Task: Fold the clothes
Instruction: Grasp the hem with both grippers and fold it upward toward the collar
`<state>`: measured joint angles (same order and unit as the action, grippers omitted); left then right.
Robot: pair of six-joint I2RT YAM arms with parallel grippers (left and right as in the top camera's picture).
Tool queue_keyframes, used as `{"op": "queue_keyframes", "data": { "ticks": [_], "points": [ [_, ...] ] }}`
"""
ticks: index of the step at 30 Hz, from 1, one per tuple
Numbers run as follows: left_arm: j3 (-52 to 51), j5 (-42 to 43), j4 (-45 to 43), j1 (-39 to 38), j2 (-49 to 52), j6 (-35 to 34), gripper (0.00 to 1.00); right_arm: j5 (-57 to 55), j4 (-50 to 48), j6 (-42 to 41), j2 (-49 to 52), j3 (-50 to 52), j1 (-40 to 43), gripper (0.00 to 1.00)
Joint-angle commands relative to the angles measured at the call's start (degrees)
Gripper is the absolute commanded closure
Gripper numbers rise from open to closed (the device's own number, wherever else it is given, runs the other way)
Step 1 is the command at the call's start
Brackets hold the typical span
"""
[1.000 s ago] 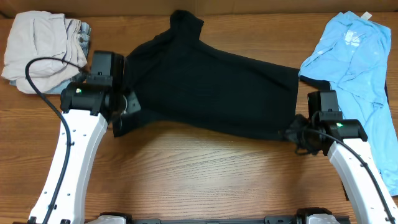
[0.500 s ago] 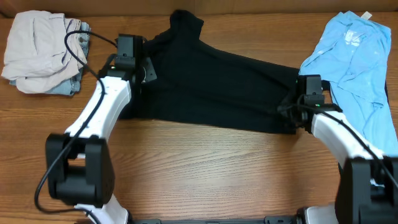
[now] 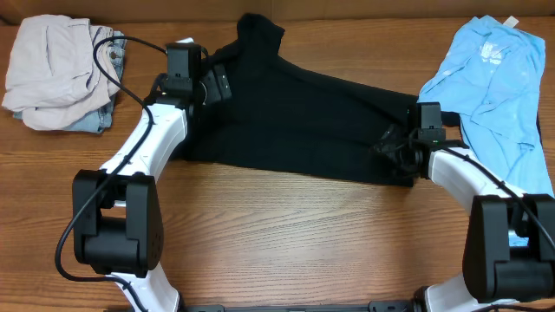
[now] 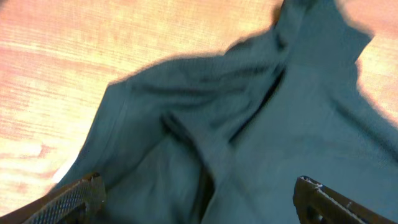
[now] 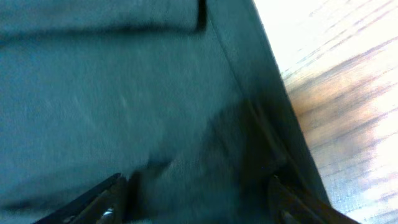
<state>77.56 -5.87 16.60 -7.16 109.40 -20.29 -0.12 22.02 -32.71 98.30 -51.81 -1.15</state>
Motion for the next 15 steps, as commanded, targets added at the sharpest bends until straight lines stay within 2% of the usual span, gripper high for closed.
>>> {"op": "queue_keyframes", "data": {
  "ticks": [1,4,8,12,15],
  "points": [
    [3.65,-0.48,5.77,-0.33,-1.51,4.63,0.00,1.84,4.63,0.22,-4.85,-3.50,0.26,0.19],
    [7.72,-0.50,16.33,-0.35,-3.69,7.58,0.00,3.93,11.47,2.67,-8.74,-6.16,0.26,0.15],
    [11.78,-0.17,30.42,-0.33,-6.64,7.67,0.00,5.86,20.98,3.65,-13.86,-7.15,0.24,0.07],
    [11.39,1.68,38.53,-0.33,-6.67,8.20,0.00,5.84,27.17,5.79,-14.27,-6.80,-1.07,0.04],
    [9.40,1.66,39.65,-0.33,-5.88,10.60,0.00,5.79,26.88,7.30,-13.68,-5.44,-3.23,0.00]
  ]
}}
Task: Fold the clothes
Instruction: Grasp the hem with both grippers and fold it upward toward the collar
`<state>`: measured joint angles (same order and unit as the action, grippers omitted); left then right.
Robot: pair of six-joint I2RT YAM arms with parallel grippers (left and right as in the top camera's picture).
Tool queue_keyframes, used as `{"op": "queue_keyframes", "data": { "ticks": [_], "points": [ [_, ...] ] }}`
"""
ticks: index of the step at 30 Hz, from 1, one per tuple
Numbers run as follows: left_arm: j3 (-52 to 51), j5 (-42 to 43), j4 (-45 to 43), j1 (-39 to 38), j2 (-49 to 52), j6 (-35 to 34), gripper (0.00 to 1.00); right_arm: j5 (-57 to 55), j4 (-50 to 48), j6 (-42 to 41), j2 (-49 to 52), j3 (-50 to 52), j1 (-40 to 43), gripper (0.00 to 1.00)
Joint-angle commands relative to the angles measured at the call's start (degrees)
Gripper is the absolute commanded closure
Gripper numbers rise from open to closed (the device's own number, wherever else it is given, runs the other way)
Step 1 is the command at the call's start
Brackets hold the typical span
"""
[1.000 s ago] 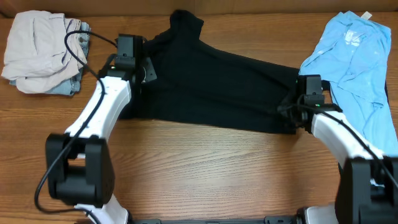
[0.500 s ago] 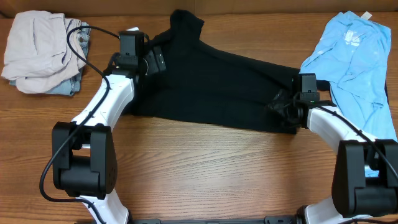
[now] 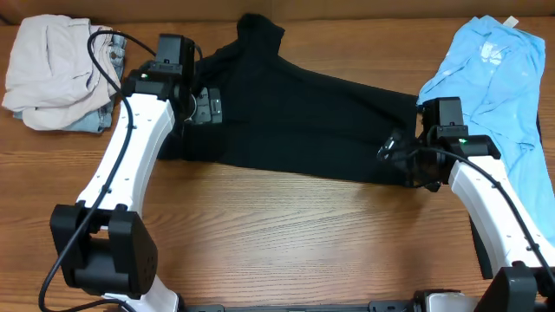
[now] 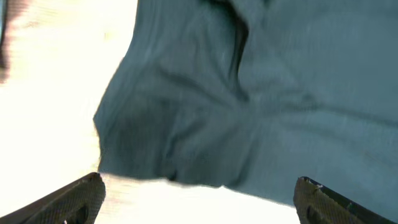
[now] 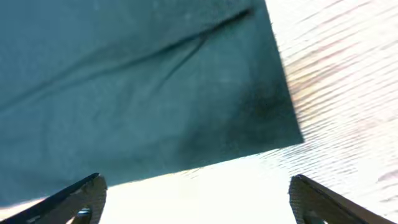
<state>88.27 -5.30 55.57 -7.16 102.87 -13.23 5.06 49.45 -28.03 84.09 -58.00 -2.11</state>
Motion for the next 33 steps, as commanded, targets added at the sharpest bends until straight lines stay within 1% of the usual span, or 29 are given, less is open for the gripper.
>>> {"op": "queue_keyframes", "data": {
  "ticks": [1,6,9,10,12,16,23,26,29,33],
  "points": [
    [-2.34,1.20,0.24,-0.33,0.94,4.50,0.00,0.61,-1.03,2.82,0.85,1.16,-2.97,0.00],
    [-8.15,2.91,-5.90,-0.33,1.18,8.81,0.00,0.26,-5.46,3.06,2.86,2.67,-5.70,0.00],
    [-11.72,5.31,-11.21,-0.33,1.42,12.04,0.00,-0.46,-7.80,4.46,5.62,2.67,-6.62,0.00],
    [-13.90,6.80,-14.67,-0.39,1.73,13.53,0.00,-0.44,-8.81,4.59,7.74,2.67,-6.95,0.00],
    [-16.48,7.02,-18.97,-0.39,2.25,14.62,0.00,-0.48,-10.14,5.62,10.75,2.67,-6.95,0.00],
    [-19.56,6.21,-24.41,-0.31,3.26,14.56,0.00,-0.46,-12.87,5.60,14.93,2.67,-6.93,0.00],
    [-20.41,6.19,-24.61,-0.39,7.87,12.76,0.00,-0.48,-14.71,5.60,16.02,2.67,-6.93,0.00],
    [-20.41,6.14,-23.61,-0.33,11.96,10.25,0.00,-0.74,-14.75,5.62,16.02,2.67,-6.88,0.00],
    [-20.41,6.16,-20.94,-0.33,14.95,8.35,0.00,-1.36,-14.73,5.64,16.02,2.67,-6.88,0.00],
    [-20.41,6.16,-13.81,-0.31,17.27,3.98,0.00,-1.29,-14.25,5.77,16.00,2.67,-6.86,0.00]
  ]
}}
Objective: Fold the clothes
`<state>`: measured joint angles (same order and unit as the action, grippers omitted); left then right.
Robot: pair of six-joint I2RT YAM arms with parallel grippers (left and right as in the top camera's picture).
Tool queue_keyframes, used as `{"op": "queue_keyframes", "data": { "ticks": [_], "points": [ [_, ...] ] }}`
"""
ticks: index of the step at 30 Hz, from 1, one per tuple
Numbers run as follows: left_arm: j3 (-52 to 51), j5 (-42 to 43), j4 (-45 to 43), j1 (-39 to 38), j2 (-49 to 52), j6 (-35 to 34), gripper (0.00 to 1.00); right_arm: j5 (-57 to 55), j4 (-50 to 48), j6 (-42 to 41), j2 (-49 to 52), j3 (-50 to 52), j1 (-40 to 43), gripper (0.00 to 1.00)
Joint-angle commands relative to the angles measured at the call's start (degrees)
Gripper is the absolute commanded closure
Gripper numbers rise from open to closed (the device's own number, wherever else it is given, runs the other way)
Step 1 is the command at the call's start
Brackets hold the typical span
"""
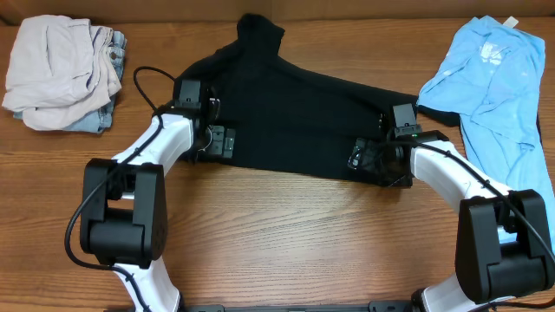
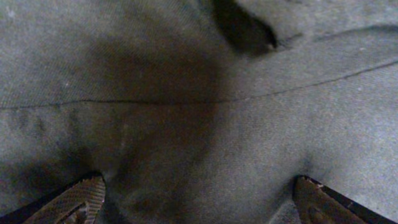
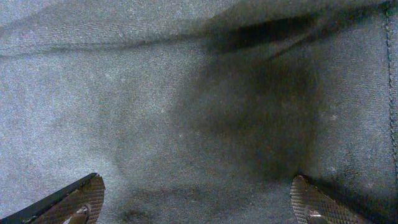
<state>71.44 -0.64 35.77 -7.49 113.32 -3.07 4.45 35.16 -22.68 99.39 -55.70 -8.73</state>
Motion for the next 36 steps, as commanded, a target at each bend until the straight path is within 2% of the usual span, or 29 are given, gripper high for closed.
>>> {"op": "queue_keyframes", "data": {
  "ticks": [1,4,11,17,22,26,31,36],
  "points": [
    [-3.58,1.53,7.93,0.00,7.15,-7.54,0.00,-0.66,0.33,0.39,0.72,0.37,-0.24,0.00],
    [-3.58,1.53,16.85,0.04,7.56,-14.21,0.00,-0.24,3.67,-0.04,0.72,0.37,-0.24,0.00],
    [-4.37,1.55,25.44,0.07,7.56,-15.43,0.00,-0.26,11.30,-2.91,0.72,0.37,-0.24,0.00],
    [-12.22,2.27,25.35,0.07,7.52,-17.62,0.00,1.73,18.12,-4.57,0.70,0.37,-0.26,0.00],
    [-14.38,2.69,25.07,0.04,5.51,-17.73,0.00,3.08,20.37,-4.57,-1.07,0.28,-0.26,0.00],
    [-11.98,3.69,26.27,0.04,-5.79,-17.66,0.00,3.17,25.88,-3.45,-8.17,-6.03,-0.20,0.00],
    [-1.40,5.49,27.50,0.02,-19.19,-12.26,0.00,3.10,32.35,2.03,-11.80,-20.46,-0.22,0.01],
    [10.51,7.28,20.22,-0.04,-22.64,-2.97,0.00,1.64,27.93,4.00,-11.78,-26.03,-0.22,0.01]
  ]
}}
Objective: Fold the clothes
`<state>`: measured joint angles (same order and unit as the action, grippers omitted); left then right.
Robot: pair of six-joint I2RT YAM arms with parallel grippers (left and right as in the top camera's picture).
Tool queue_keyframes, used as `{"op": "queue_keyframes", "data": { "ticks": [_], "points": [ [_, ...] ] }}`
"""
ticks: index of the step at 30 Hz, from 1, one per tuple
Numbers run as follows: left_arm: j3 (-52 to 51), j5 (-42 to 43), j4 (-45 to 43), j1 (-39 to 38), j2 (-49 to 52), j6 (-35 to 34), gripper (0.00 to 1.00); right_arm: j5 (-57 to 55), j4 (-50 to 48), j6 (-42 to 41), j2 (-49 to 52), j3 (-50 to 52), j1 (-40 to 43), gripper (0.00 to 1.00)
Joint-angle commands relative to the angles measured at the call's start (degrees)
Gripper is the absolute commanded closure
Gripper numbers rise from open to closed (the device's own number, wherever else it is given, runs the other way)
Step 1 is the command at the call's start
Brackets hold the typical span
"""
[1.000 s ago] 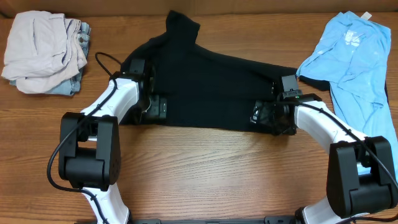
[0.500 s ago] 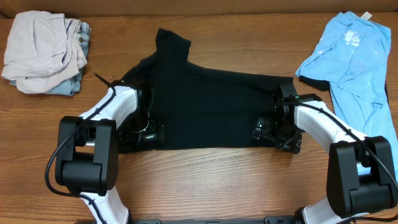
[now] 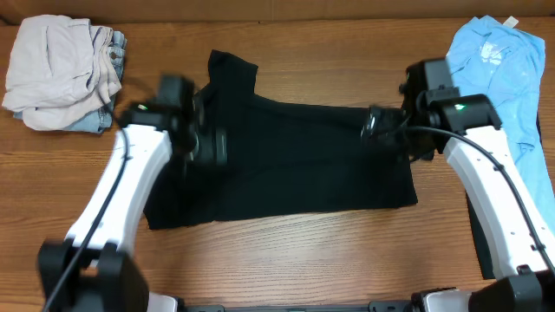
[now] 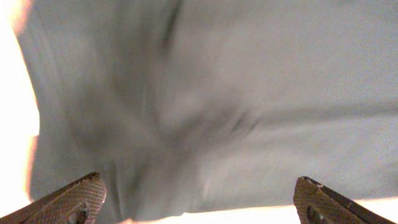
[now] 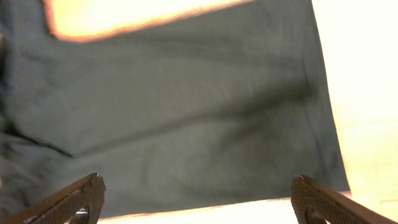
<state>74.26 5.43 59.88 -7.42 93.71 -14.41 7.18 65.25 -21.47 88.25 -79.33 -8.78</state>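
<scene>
The black garment (image 3: 286, 156) lies spread flat in the middle of the table, with a narrow part pointing to the back left. It looks grey-green in both wrist views, as cloth (image 4: 236, 93) and cloth (image 5: 186, 124). My left gripper (image 3: 206, 143), blurred by motion, hovers over the garment's left part. The left gripper (image 4: 196, 208) is open with nothing between its fingers. My right gripper (image 3: 381, 126) hangs over the garment's back right corner. The right gripper (image 5: 196, 208) is open and empty too.
A pile of beige clothes on jeans (image 3: 52, 65) sits at the back left corner. A light blue shirt (image 3: 494, 78) lies along the right side, close to the right arm. Bare wooden table (image 3: 286, 260) runs in front of the garment.
Both grippers were low on the garment's front edge; now they are farther back and higher above it. The garment lies squarer, with its front edge nearer to the table's front.
First both grippers sat at the left and right ends of the slanted black garment. Then they stood raised and open over those ends. Later they were down on its front edge. Now the garment lies squarer and nearer the front, with both grippers open above it.
</scene>
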Motion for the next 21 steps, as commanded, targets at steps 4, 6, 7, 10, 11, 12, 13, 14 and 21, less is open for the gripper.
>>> {"op": "queue_keyframes", "data": {
  "ticks": [4,6,7,10,11,12,13,14,21],
  "points": [
    [14.05,-1.55,-17.53,0.68,2.19,11.85,0.00,-1.11,-4.76,3.32,-0.33,-2.40,-0.17,0.01],
    [17.27,-1.64,-20.85,1.16,6.84,13.25,0.00,-1.11,-4.98,3.50,-0.33,-2.38,-0.17,0.01],
    [19.54,-1.81,-22.69,1.49,10.25,13.77,0.00,-1.20,-5.05,3.58,-0.33,-2.40,-0.17,0.01],
    [26.25,-2.69,-25.46,1.97,19.32,15.47,0.00,-1.99,-4.79,3.58,-0.33,-2.38,-0.17,0.01],
    [28.52,-2.86,-25.97,1.99,22.21,15.98,0.00,-2.19,-4.66,3.56,-0.33,-2.38,-0.17,0.01],
    [31.01,-2.97,-26.47,2.01,25.35,16.65,0.00,-2.19,-4.52,3.56,-0.33,-2.38,-0.17,0.01],
    [32.76,-3.13,-26.91,2.01,27.69,17.05,0.00,-2.19,-4.46,3.54,-0.33,-2.38,-0.17,0.01],
    [34.95,-3.13,-27.32,2.03,30.51,17.27,0.00,-2.19,-4.39,3.54,-0.33,-2.38,-0.17,0.01],
    [42.14,-4.55,-30.53,2.21,42.03,17.27,0.00,-2.47,-3.63,3.54,-0.33,-2.38,-0.17,0.08]
  ]
}}
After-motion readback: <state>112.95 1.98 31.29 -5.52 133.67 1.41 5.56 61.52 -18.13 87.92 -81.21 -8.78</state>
